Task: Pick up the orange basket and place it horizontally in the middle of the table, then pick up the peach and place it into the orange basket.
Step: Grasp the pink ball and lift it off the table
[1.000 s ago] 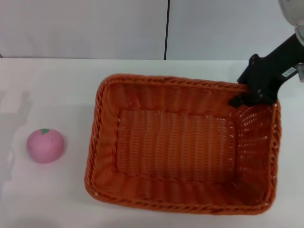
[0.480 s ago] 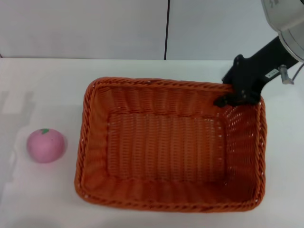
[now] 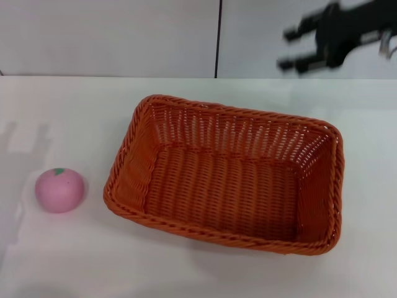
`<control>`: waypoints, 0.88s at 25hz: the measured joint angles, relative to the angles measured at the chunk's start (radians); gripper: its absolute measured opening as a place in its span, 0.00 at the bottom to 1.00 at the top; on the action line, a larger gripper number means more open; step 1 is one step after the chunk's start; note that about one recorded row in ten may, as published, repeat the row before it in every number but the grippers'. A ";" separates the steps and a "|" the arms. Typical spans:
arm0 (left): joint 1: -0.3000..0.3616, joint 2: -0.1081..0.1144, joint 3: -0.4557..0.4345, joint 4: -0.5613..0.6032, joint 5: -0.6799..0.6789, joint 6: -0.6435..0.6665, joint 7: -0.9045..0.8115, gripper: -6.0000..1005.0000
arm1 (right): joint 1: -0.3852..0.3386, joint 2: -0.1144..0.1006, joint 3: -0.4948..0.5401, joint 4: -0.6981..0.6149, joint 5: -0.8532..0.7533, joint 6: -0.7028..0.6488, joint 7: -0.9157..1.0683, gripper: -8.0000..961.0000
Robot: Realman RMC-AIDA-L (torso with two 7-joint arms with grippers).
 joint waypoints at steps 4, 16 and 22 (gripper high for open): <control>-0.011 0.006 0.072 0.065 0.000 -0.065 0.006 0.84 | -0.119 -0.014 0.159 0.001 0.283 0.014 -0.059 0.56; -0.013 0.015 0.508 0.443 0.000 -0.087 -0.042 0.84 | -0.634 0.101 0.246 0.130 1.142 -0.081 -0.218 0.62; 0.020 0.019 0.609 0.487 0.002 0.006 -0.037 0.84 | -0.697 0.093 0.298 0.320 1.240 -0.183 -0.279 0.62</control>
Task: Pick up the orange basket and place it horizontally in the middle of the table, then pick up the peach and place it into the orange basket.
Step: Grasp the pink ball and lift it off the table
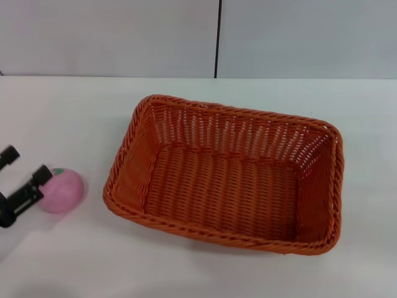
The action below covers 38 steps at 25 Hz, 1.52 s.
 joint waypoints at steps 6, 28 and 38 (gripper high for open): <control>0.012 0.002 0.039 0.010 0.009 0.070 -0.001 0.84 | -0.016 0.004 0.018 0.048 0.004 -0.029 -0.008 0.62; -0.019 -0.009 0.046 -0.027 0.050 0.223 0.008 0.82 | -0.007 -0.013 0.010 0.144 -0.012 -0.026 -0.008 0.62; -0.019 -0.009 0.053 -0.040 0.051 0.246 0.000 0.64 | -0.008 -0.020 0.008 0.169 -0.012 0.005 -0.008 0.62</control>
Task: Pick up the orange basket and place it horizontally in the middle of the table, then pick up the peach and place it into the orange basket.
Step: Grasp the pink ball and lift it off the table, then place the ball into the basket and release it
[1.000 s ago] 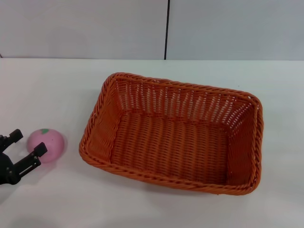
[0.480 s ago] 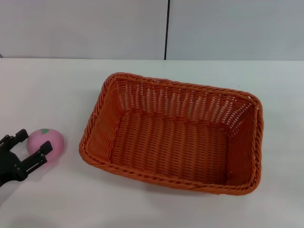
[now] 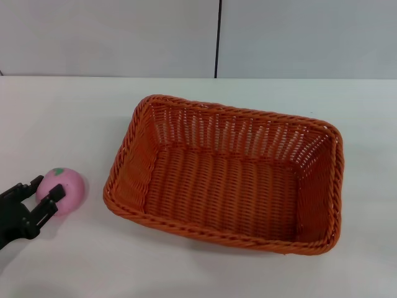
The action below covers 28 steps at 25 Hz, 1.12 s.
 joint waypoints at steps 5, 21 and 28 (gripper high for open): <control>0.000 0.000 0.000 -0.009 0.000 -0.007 -0.002 0.38 | -0.004 0.000 -0.001 0.001 0.000 0.020 0.000 0.62; -0.034 0.002 -0.182 -0.035 -0.012 -0.167 -0.091 0.25 | -0.002 0.000 0.006 0.008 0.000 0.036 0.003 0.62; -0.102 0.003 -0.249 -0.085 -0.012 -0.323 -0.139 0.17 | 0.001 0.000 0.006 0.008 0.001 0.045 0.005 0.62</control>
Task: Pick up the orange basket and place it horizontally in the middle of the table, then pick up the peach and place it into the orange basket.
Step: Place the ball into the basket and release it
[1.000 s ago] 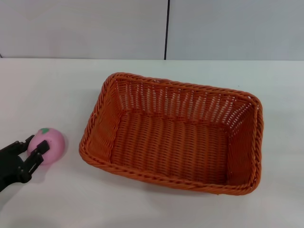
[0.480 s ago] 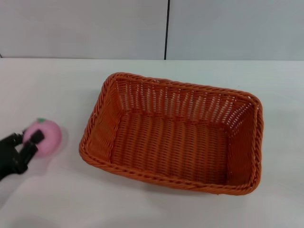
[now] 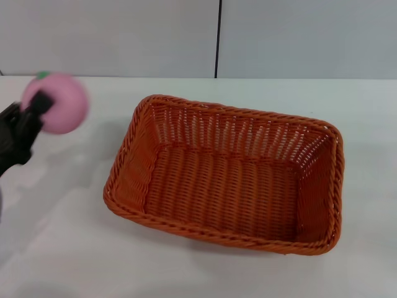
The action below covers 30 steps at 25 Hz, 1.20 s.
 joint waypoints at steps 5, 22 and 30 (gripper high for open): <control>-0.081 -0.006 0.060 -0.102 0.019 -0.024 -0.003 0.13 | 0.003 0.000 0.000 0.001 0.000 0.001 0.001 0.62; -0.135 -0.009 0.111 -0.201 0.038 0.052 0.008 0.30 | 0.016 -0.002 -0.005 0.019 0.000 0.014 0.000 0.62; -0.131 -0.007 0.118 -0.199 0.038 0.041 0.008 0.69 | 0.026 -0.002 -0.008 0.026 0.000 0.021 -0.002 0.62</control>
